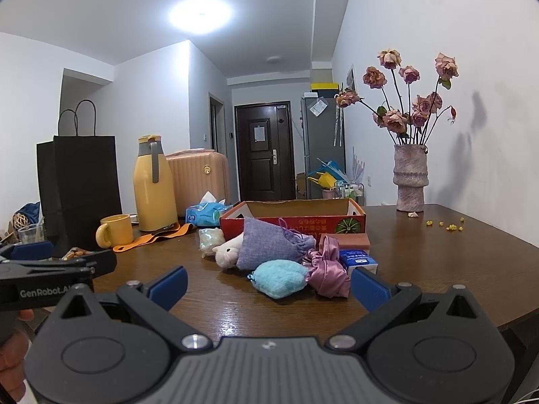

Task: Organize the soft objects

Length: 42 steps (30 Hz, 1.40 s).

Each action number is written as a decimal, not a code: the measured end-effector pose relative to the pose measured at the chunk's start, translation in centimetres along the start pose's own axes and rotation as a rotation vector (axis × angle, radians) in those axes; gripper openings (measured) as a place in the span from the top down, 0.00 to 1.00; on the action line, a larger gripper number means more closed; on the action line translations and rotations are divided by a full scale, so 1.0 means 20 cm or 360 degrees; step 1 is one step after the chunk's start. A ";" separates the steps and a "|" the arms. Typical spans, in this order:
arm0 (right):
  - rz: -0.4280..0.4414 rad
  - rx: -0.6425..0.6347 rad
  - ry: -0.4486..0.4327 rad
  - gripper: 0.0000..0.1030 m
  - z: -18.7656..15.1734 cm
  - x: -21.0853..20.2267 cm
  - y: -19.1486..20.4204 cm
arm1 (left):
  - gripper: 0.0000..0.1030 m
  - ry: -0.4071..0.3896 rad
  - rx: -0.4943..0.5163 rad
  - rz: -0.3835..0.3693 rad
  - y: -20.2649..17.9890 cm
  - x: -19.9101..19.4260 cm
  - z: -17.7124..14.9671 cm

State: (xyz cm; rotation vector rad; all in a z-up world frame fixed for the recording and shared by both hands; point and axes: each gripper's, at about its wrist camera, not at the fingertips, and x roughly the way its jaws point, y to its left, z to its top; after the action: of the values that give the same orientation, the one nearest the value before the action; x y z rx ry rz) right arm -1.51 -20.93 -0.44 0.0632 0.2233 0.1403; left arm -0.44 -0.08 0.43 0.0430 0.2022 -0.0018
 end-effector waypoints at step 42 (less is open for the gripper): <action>-0.0003 -0.0001 -0.0017 0.00 -0.01 0.00 -0.02 | 0.00 0.0015 0.0035 0.0000 -0.01 0.02 -0.02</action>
State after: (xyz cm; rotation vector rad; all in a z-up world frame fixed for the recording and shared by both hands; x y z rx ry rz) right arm -1.59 -21.39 -0.66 0.0628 0.2126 0.1382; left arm -0.19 -0.33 -0.10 0.0652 0.2113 -0.0036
